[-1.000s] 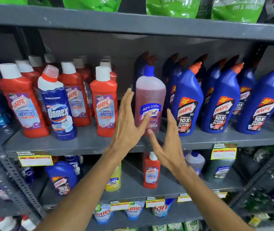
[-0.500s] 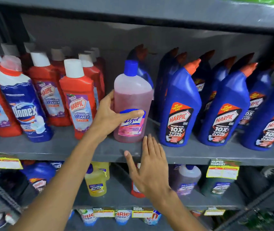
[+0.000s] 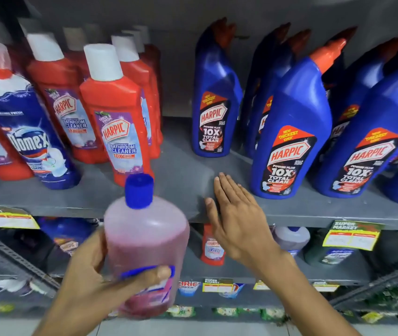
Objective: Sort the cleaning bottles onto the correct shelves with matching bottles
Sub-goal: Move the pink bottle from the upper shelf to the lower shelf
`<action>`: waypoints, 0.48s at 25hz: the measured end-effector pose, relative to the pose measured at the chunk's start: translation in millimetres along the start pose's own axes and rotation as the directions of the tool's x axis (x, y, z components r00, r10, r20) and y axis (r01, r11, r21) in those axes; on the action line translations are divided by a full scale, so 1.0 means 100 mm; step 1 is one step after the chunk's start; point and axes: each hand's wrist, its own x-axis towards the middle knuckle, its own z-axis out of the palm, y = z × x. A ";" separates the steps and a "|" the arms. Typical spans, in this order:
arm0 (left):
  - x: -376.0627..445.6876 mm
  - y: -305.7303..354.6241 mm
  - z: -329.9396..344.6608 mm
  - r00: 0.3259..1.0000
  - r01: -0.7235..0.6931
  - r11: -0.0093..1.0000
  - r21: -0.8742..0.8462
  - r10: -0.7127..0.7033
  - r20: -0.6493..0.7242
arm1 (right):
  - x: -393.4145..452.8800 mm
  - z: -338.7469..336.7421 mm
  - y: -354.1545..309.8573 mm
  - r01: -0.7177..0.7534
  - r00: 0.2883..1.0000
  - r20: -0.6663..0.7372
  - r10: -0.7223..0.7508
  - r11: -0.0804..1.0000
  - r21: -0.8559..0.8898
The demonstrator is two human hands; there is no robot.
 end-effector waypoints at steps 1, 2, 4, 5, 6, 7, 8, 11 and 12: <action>-0.03 -0.19 0.06 0.999 0.034 0.999 0.020 -0.034 0.013 | 0.03 0.00 0.01 0.010 1.000 0.010 -0.010 1.000 -0.005; -0.04 -0.37 0.14 0.998 0.065 0.997 0.030 -0.065 0.019 | 0.05 -0.01 0.02 0.017 1.000 0.017 -0.017 1.000 -0.009; -0.01 -0.75 0.32 0.991 0.129 0.991 0.028 -0.130 0.017 | 0.06 -0.02 0.03 0.024 0.999 0.021 -0.024 1.000 -0.020; 0.03 -0.93 0.42 0.987 0.159 0.987 0.013 -0.159 0.012 | 0.07 -0.02 0.04 0.028 0.999 0.022 -0.028 0.999 -0.024; 0.07 -1.10 0.52 0.982 0.190 0.982 -0.012 -0.190 -0.003 | 0.06 -0.02 0.05 0.032 0.999 0.022 -0.032 0.999 -0.024; 0.13 -1.25 0.61 0.975 0.219 0.975 -0.033 -0.220 -0.028 | 0.07 -0.02 0.05 0.034 0.999 0.020 -0.034 0.999 -0.021; 0.18 -1.38 0.70 0.968 0.241 0.970 -0.040 -0.243 -0.062 | 0.06 -0.02 0.05 0.035 0.999 0.017 -0.034 0.999 -0.020; 0.28 -1.61 0.91 0.951 0.269 0.963 0.014 -0.264 -0.162 | 0.05 -0.01 0.05 0.034 0.999 0.011 -0.033 0.999 -0.029; 0.31 -1.64 0.97 0.947 0.272 0.962 0.031 -0.262 -0.185 | 0.05 -0.01 0.06 0.035 0.999 0.010 -0.035 0.999 -0.032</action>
